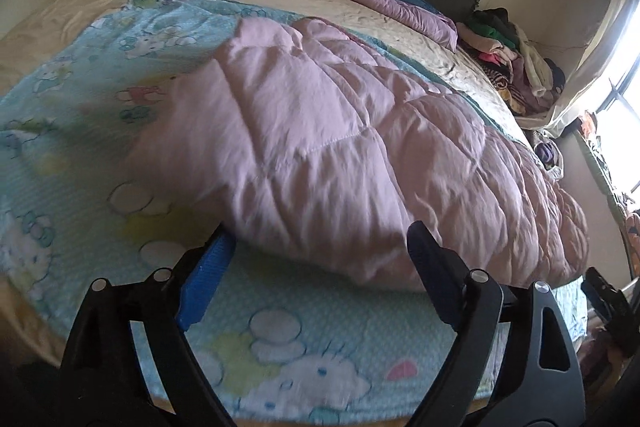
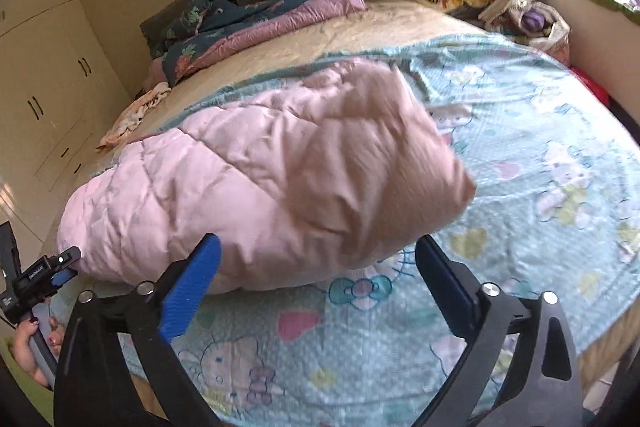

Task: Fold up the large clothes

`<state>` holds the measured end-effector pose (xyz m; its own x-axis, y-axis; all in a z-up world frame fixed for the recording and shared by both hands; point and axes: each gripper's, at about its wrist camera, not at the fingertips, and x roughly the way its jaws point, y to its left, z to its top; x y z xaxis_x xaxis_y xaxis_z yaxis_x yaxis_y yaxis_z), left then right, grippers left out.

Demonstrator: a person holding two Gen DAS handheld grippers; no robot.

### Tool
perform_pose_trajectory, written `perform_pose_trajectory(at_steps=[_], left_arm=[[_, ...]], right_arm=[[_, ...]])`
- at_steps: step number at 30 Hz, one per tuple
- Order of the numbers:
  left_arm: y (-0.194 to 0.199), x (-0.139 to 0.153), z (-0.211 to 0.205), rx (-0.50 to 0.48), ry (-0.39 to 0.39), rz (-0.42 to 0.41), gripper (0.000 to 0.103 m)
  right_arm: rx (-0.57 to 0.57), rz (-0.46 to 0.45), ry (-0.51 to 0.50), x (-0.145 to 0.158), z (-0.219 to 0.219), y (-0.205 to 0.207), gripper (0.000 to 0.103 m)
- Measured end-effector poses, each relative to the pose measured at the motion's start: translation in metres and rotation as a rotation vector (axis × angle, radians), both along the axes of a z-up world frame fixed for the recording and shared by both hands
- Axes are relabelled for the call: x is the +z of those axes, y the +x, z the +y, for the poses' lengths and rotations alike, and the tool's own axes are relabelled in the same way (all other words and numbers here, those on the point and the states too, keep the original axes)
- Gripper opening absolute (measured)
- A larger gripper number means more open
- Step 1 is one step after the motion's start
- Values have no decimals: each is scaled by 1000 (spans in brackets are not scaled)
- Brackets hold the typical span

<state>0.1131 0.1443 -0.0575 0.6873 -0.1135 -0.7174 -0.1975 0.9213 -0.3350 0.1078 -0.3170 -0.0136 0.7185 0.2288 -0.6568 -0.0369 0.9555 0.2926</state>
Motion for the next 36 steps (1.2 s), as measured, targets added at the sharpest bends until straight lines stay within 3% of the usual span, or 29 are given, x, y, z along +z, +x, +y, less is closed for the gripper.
perform_pose_trajectory(at_steps=[6, 13, 19, 22, 36], left_arm=[[-34, 27, -6, -19, 24, -64, 94], [-66, 49, -26, -55, 89, -125, 94], [-89, 51, -52, -86, 170, -154, 94], [-99, 46, -68, -127, 195, -158, 94], [-118, 44, -104, -216, 202, -203, 94]], right_arm=[[34, -75, -12, 34, 12, -44, 99], [85, -161, -107, 64, 43, -89, 99], [105, -178, -174, 59, 65, -119, 99], [105, -167, -159, 52, 71, -129, 99], [128, -195, -193, 45, 90, -145, 99]])
